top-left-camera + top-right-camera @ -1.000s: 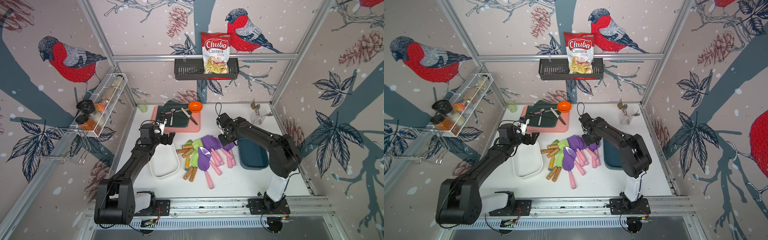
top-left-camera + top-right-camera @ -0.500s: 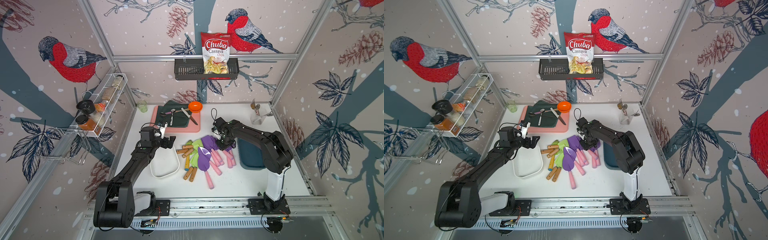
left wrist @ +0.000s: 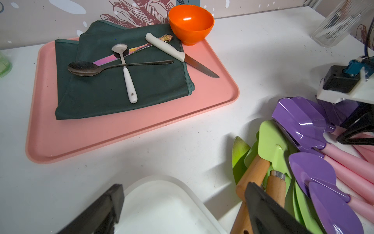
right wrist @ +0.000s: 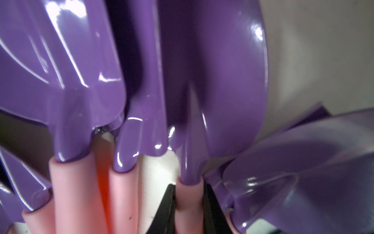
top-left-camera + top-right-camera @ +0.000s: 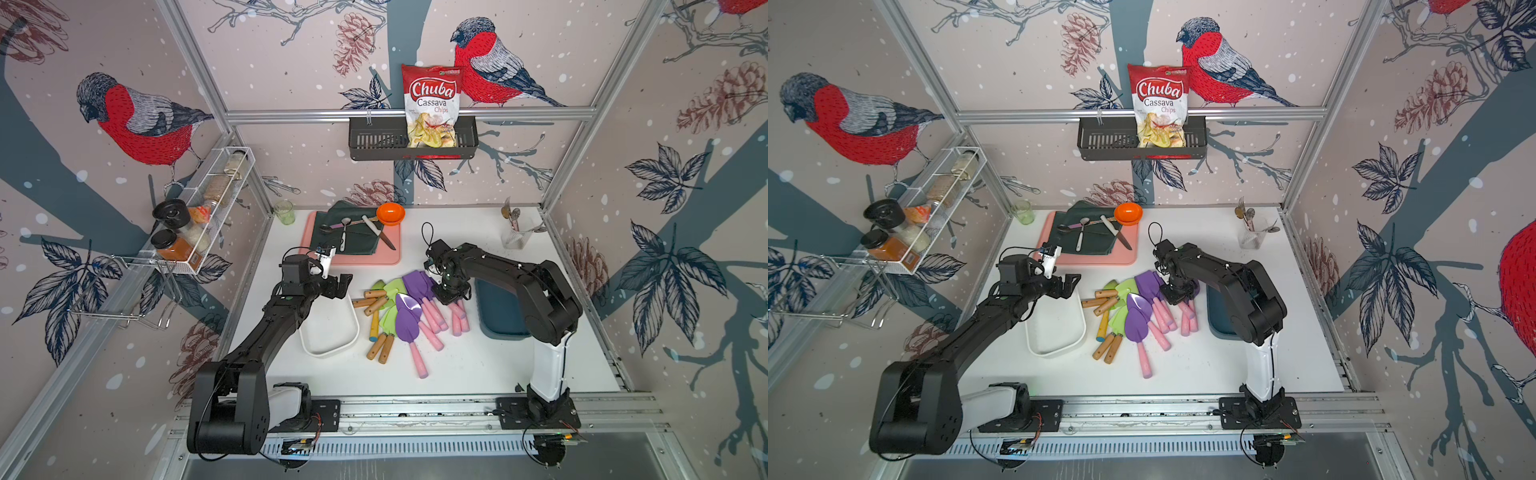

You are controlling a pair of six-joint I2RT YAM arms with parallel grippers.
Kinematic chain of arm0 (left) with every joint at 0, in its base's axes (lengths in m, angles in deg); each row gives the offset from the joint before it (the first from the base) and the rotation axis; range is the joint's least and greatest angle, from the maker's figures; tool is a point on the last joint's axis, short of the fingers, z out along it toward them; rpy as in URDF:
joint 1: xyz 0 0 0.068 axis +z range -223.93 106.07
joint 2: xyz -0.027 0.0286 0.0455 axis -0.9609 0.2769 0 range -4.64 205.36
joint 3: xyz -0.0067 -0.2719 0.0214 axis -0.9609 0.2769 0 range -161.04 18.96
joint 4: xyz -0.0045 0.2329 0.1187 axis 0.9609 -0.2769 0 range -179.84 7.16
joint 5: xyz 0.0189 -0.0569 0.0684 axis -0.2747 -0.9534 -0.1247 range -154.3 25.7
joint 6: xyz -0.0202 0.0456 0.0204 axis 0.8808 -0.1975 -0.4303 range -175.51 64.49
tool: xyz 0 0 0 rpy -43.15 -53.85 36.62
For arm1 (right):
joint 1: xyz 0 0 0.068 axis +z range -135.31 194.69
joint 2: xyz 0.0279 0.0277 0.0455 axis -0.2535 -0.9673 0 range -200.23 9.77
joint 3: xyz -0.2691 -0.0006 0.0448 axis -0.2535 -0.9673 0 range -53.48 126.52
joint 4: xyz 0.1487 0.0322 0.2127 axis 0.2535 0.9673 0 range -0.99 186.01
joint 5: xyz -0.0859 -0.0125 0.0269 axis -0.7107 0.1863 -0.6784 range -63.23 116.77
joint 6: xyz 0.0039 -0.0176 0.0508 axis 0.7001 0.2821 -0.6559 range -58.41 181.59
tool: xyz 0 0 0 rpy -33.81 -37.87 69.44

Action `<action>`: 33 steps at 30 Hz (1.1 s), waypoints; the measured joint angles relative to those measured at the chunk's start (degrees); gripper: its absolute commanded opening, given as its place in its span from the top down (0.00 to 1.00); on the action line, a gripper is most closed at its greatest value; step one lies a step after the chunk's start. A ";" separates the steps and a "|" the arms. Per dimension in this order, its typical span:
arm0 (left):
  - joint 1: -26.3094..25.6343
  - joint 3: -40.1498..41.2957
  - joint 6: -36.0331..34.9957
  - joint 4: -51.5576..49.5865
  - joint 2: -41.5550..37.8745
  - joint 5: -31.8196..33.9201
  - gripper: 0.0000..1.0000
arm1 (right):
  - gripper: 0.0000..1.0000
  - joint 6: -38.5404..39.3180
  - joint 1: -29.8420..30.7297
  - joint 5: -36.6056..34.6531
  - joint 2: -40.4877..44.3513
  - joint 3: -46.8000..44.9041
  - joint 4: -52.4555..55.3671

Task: Sort the small shovels by color and place them into the storage box
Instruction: Pick up the shovel from the center of the board, then place the shovel in the storage box.

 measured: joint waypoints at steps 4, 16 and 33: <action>0.00 -0.28 -0.02 0.00 0.33 -0.33 0.03 | 0.86 -0.31 -0.37 0.00 3.52 0.11 0.37; -2.16 -4.31 -4.17 0.13 2.12 -10.19 0.03 | 0.87 -6.62 -5.84 6.36 17.09 -4.85 -2.08; -9.38 -7.85 -8.55 -0.59 5.66 -16.20 0.03 | 0.88 -16.74 -36.92 14.05 46.82 -31.10 -10.12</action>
